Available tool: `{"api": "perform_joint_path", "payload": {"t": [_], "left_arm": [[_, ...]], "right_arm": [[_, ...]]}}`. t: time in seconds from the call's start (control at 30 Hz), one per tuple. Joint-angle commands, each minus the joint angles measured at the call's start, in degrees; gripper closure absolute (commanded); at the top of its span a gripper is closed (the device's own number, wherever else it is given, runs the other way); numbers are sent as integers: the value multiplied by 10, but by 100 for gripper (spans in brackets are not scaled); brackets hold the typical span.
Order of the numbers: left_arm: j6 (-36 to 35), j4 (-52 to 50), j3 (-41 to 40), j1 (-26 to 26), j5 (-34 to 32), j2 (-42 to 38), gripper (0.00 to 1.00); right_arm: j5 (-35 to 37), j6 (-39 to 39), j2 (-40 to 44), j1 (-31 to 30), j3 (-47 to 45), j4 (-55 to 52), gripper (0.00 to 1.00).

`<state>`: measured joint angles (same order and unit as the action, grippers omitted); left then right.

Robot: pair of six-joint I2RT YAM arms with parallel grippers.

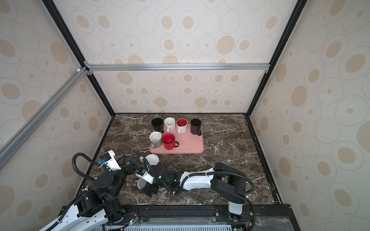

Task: Turn the mug right side up
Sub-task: Move the mug to the center of the table.

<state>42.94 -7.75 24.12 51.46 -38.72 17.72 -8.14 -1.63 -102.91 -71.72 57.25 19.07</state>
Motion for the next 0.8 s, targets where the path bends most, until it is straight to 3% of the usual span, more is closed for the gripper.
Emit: {"api": "perform_joint_path", "payload": {"t": [0.0, 0.33, 0.77], "left_arm": [[11, 7, 1, -2, -10, -5, 1], [5, 14, 4, -2, 7, 14, 1], [-23, 68, 11, -2, 62, 96, 1]], "right_arm": [[-9, 28, -6, -4, 8, 11, 13], [-18, 54, 25, -4, -33, 17, 37], [77, 76, 205, 29, -189, -29, 36]]}}
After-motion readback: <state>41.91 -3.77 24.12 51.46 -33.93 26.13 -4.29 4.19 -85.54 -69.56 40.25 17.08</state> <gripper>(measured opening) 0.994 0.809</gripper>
